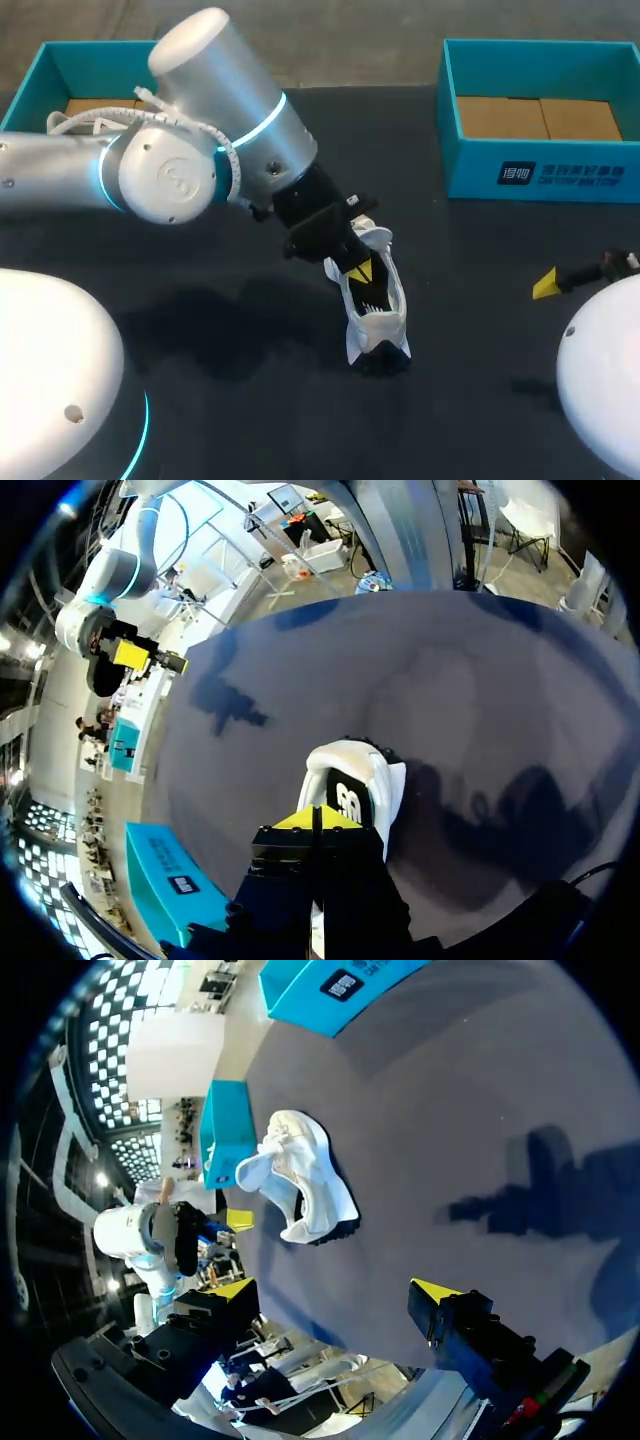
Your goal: Take the shoe out of the shoebox, open the shoe tongue, remove and reinsert the insole, then place the shoe into the shoebox
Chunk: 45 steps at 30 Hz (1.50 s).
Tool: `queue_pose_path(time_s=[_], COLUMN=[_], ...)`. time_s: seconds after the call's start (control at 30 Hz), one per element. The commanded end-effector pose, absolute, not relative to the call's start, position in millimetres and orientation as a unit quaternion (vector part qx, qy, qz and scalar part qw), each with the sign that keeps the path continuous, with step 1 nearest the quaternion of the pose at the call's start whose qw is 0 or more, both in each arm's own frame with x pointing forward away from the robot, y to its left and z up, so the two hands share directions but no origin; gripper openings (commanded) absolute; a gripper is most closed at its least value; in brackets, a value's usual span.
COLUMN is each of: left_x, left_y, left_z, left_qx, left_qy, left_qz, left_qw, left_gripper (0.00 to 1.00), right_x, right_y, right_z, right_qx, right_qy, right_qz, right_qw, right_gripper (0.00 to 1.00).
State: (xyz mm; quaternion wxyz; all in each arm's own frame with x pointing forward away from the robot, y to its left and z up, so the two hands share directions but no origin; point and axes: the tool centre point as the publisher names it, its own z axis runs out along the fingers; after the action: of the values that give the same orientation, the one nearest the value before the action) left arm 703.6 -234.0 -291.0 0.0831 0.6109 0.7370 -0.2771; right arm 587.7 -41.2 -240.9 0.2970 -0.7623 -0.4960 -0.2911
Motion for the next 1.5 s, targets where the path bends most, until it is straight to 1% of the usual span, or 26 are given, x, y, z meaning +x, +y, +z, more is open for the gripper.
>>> queue_pose_path(time_s=[0.03, 0.1, 0.37, 0.7, 0.87, 1.03, 1.23, 1.5], left_x=[704.3, 703.8, 708.7, 706.7, 701.7, 696.0, 698.9, 694.9], left_y=[-235.9, -236.3, -235.5, -234.5, -232.8, -232.9, -230.2, -233.8], left_z=[-290.6, -291.5, -301.3, -320.5, -332.0, -346.8, -364.7, -377.5], left_qx=[0.613, 0.616, 0.639, 0.657, 0.674, 0.683, 0.682, 0.687], left_qy=[0.738, 0.740, 0.745, 0.742, 0.731, 0.720, 0.720, 0.717], left_qz=[-0.272, -0.258, -0.184, -0.123, -0.087, -0.082, -0.056, -0.040], left_qw=[0.078, 0.083, 0.055, -0.039, -0.066, -0.091, -0.113, -0.114], left_gripper=[0.00, 0.00, 0.00, 0.00, 0.00, 0.00, 0.00, 0.00], right_x=[583.7, 583.7, 583.7, 583.7, 583.7, 583.7, 583.7, 583.7], right_y=[-41.3, -41.3, -41.3, -41.3, -41.3, -41.3, -41.3, -41.3], right_z=[-238.4, -238.4, -238.4, -238.4, -238.4, -238.4, -238.4, -238.4], right_qx=[-0.763, -0.763, -0.763, -0.763, -0.763, -0.763, -0.763, -0.763], right_qy=[-0.496, -0.496, -0.496, -0.496, -0.496, -0.496, -0.496, -0.496], right_qz=[-0.292, -0.292, -0.292, -0.292, -0.292, -0.292, -0.292, -0.292], right_qw=[0.294, 0.294, 0.294, 0.294, 0.294, 0.294, 0.294, 0.294], right_gripper=[1.00, 1.00, 1.00, 1.00, 1.00, 1.00, 1.00, 1.00])
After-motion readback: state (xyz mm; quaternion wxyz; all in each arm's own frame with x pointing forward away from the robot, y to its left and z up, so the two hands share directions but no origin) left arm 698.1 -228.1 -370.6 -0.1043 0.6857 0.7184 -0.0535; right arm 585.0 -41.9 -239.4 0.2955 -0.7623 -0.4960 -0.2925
